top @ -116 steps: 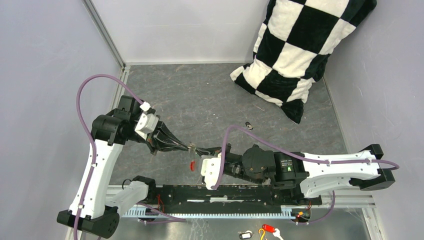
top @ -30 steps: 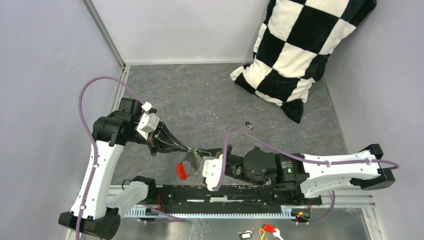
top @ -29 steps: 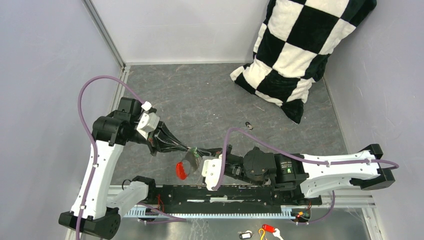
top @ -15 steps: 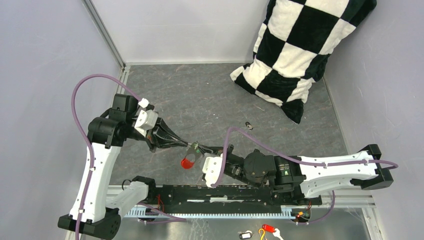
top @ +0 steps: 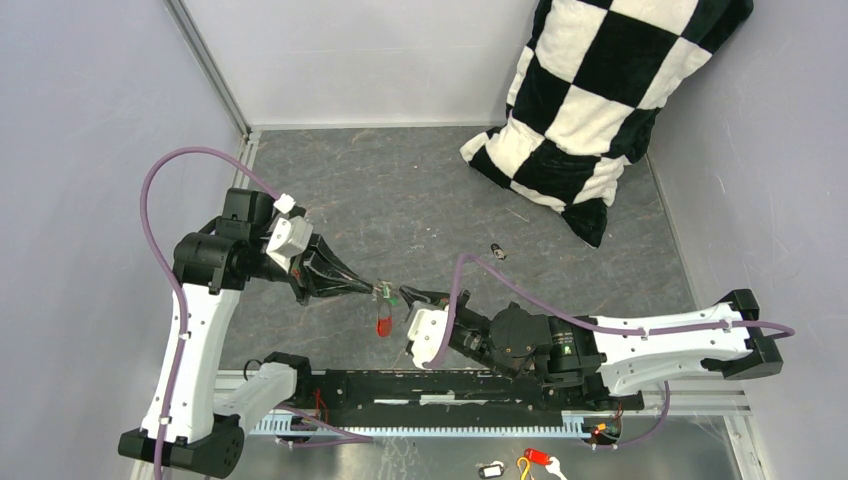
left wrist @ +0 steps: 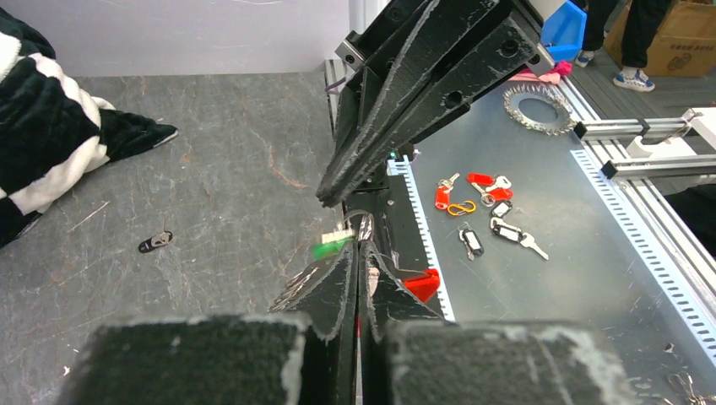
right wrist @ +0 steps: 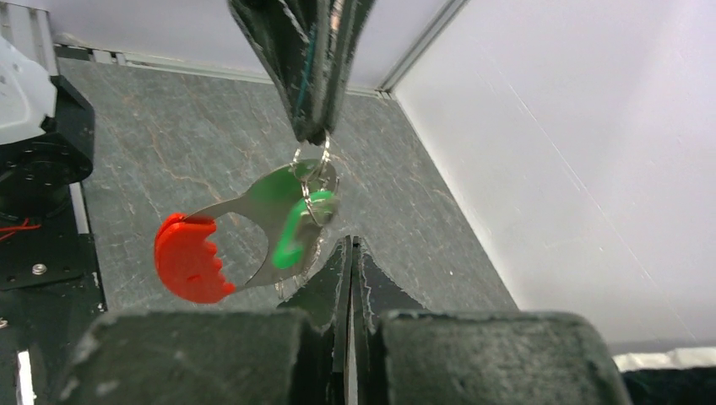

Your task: Put the keys on the keyring

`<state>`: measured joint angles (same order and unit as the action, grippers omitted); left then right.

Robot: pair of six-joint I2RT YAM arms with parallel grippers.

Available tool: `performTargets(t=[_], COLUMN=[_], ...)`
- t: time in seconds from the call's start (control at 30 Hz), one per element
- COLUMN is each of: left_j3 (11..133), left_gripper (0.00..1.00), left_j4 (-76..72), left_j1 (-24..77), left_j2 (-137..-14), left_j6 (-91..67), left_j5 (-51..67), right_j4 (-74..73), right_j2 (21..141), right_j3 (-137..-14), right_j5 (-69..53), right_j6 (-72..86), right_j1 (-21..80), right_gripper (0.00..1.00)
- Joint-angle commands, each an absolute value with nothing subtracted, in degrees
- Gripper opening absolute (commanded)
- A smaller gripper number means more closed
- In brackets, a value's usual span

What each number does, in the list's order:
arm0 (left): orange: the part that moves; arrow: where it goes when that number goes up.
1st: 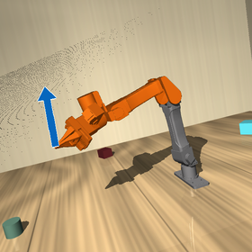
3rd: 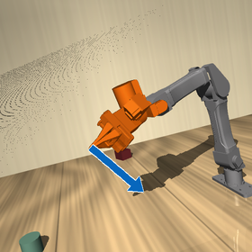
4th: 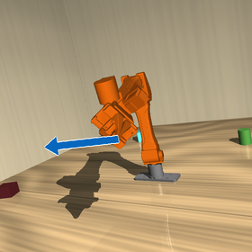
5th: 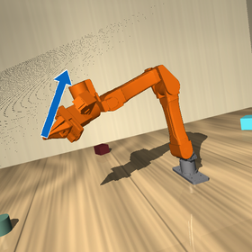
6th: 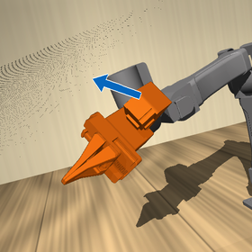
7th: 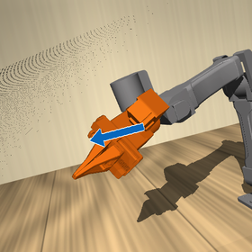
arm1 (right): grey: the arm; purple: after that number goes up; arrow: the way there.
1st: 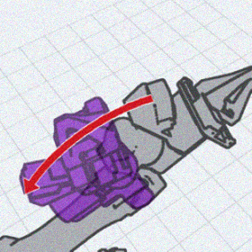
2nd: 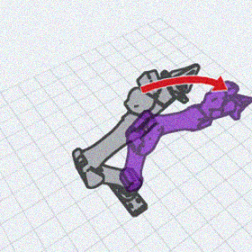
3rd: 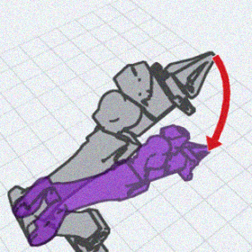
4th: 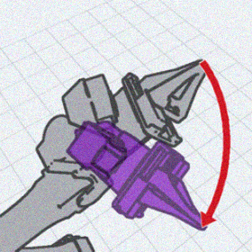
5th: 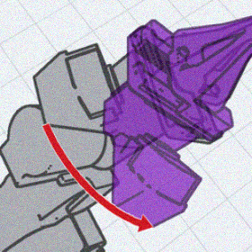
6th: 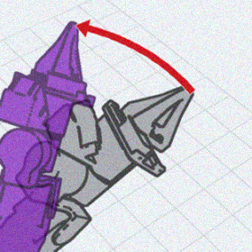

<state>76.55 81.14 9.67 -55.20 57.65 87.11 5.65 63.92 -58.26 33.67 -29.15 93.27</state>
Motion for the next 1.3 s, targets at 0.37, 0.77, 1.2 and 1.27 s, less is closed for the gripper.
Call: performTargets(t=[0.37, 0.77, 1.2, 1.27], left_j3=[77.9, 78.1, 78.5, 78.5], left_gripper=[0.02, 0.02, 0.02, 0.02], left_j4=[83.8, 83.8, 83.8, 83.7], left_j1=[9.1, 9.1, 9.1, 9.1], left_j2=[-55.4, -55.4, -55.1, -55.1], left_j6=[60.6, 60.6, 60.5, 60.5], left_j5=[93.7, 93.7, 93.7, 93.7], right_j4=[8.1, 3.5, 8.4, 9.3], right_j2=[61.4, 55.9, 60.5, 60.7], right_j3=[-57.2, -54.8, -55.8, -55.8], right_j5=[32.5, 23.9, 22.6, 23.0], right_j6=[-27.0, -29.0, -31.1, -30.9], right_j1=[93.3, 93.3, 92.3, 92.2], right_gripper=[0.00, 0.59, 0.47, 0.42])
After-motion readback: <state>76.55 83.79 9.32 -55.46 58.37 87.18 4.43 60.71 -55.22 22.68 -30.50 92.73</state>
